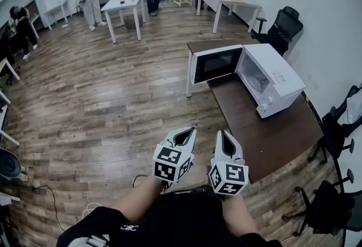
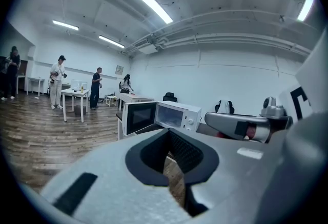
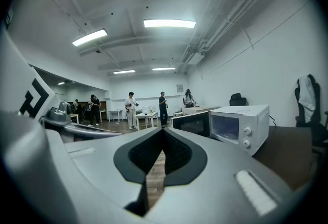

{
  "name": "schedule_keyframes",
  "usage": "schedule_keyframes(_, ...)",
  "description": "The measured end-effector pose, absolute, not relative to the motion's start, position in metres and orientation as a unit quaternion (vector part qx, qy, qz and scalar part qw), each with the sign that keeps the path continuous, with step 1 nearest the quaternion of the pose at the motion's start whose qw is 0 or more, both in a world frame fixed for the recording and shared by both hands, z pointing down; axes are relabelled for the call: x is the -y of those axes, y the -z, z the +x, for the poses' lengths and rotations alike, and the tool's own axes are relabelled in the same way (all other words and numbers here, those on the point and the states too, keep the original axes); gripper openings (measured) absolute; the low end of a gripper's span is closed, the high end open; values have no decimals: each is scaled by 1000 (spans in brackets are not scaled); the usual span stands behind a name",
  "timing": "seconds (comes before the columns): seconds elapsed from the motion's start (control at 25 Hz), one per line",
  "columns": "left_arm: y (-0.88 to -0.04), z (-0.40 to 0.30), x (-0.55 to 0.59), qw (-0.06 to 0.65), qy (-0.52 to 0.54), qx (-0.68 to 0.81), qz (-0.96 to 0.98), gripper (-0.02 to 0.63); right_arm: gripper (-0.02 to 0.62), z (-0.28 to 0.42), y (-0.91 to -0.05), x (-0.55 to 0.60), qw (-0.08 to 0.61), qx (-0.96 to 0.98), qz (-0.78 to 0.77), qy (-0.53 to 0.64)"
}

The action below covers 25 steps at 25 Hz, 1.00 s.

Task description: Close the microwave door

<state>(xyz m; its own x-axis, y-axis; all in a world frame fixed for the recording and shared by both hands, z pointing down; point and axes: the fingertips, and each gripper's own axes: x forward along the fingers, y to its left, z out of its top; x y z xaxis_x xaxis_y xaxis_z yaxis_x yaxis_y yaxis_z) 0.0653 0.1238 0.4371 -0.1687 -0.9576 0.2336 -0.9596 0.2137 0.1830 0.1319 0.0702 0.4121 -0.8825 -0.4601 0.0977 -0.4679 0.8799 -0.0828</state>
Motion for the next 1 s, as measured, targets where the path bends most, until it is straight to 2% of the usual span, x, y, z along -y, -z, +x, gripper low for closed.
schedule_keyframes(0.6, -442, 7, -134, 154, 4, 772, 616, 8, 8, 76, -409, -63, 37, 969, 241, -39)
schedule_keyframes(1.0, -446, -52, -95, 167, 9, 771, 614, 8, 8, 14, -411, -17, 46, 969, 242, -39)
